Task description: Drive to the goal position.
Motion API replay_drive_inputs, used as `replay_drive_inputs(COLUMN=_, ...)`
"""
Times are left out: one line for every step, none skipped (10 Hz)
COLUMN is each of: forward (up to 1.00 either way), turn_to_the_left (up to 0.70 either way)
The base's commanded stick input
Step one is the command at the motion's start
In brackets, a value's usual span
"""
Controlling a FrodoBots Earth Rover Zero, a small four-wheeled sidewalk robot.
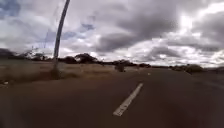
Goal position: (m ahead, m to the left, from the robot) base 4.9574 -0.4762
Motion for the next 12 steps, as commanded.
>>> replay_drive_inputs(forward=1.00, turn_to_the_left=0.04)
replay_drive_inputs(forward=1.00, turn_to_the_left=0.04)
replay_drive_inputs(forward=1.00, turn_to_the_left=0.04)
replay_drive_inputs(forward=1.00, turn_to_the_left=0.04)
replay_drive_inputs(forward=1.00, turn_to_the_left=0.04)
replay_drive_inputs(forward=1.00, turn_to_the_left=-0.36)
replay_drive_inputs(forward=1.00, turn_to_the_left=-0.36)
replay_drive_inputs(forward=1.00, turn_to_the_left=-0.36)
replay_drive_inputs(forward=1.00, turn_to_the_left=-0.36)
replay_drive_inputs(forward=1.00, turn_to_the_left=-0.12)
replay_drive_inputs(forward=1.00, turn_to_the_left=0.00)
replay_drive_inputs(forward=1.00, turn_to_the_left=0.04)
